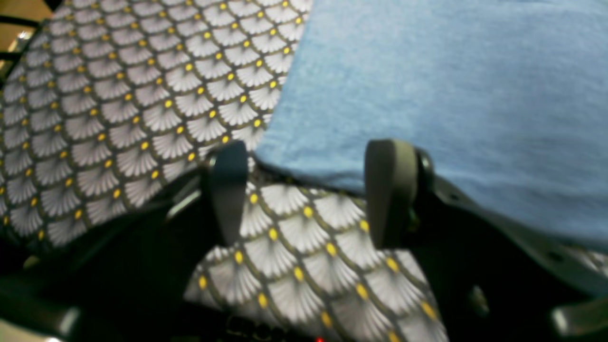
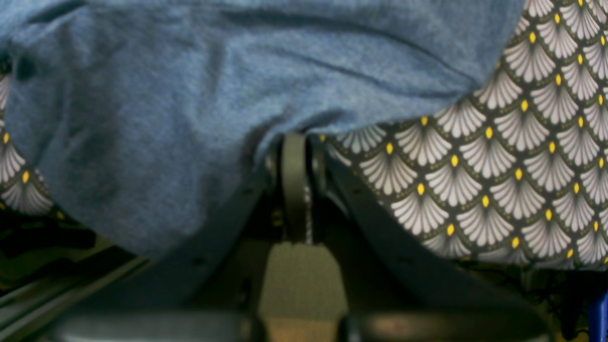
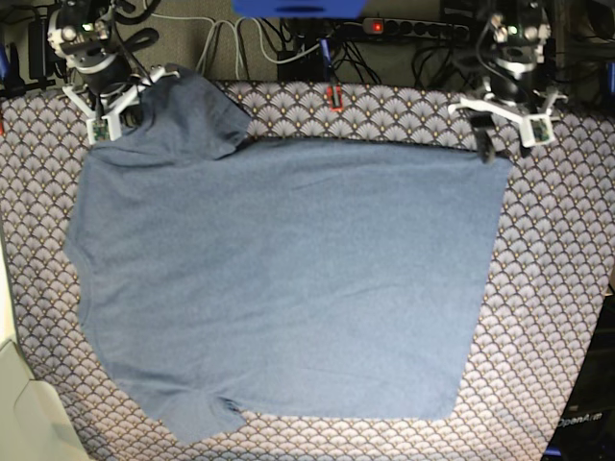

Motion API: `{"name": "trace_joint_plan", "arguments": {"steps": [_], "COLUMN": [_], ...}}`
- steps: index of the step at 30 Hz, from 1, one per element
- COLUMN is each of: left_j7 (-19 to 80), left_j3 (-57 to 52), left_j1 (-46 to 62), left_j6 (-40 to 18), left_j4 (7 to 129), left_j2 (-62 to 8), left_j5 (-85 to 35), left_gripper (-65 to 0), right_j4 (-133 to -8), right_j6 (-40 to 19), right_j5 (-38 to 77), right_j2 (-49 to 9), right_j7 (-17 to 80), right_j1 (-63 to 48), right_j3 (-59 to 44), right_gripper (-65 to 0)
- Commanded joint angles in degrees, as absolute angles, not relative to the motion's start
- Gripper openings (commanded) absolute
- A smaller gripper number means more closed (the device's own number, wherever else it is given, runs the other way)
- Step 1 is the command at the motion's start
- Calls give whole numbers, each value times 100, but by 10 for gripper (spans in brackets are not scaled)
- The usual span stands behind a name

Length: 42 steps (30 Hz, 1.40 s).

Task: Fold the T-shirt properly
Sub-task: 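Move the left gripper to the opposite shoulder edge and grasp it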

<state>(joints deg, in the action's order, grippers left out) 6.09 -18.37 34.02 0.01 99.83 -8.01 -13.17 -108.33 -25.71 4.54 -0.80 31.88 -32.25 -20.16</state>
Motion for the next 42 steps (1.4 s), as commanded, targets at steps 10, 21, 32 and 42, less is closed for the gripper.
{"name": "trace_joint_plan", "arguments": {"steps": [10, 21, 32, 42], "left_j7": [462, 462, 462, 462], "left_j3": [-2246, -2220, -2211, -2053], "left_j1": [2703, 2352, 2264, 2097], "left_j6": [-13, -22, -22, -22], "left_j4": [9270, 8585, 8576, 8171], "left_j2": [-699, -708, -690, -681], "left_j5": [-1288, -1262, -1253, -1253], "left_gripper": [-266, -268, -268, -269], "right_j4": [-10914, -10914, -10914, -10914], "right_j6": [-2598, -2598, -2598, -2598], "right_j5": [488, 470, 462, 462], "right_j2": [-119, -119, -119, -119], "right_j7": [3081, 3090, 3116, 3125], "right_j1": [-3240, -3231, -3240, -3240], "right_j3": [-2035, -2018, -2018, -2009], "right_gripper": [-650, -650, -650, -650]}}
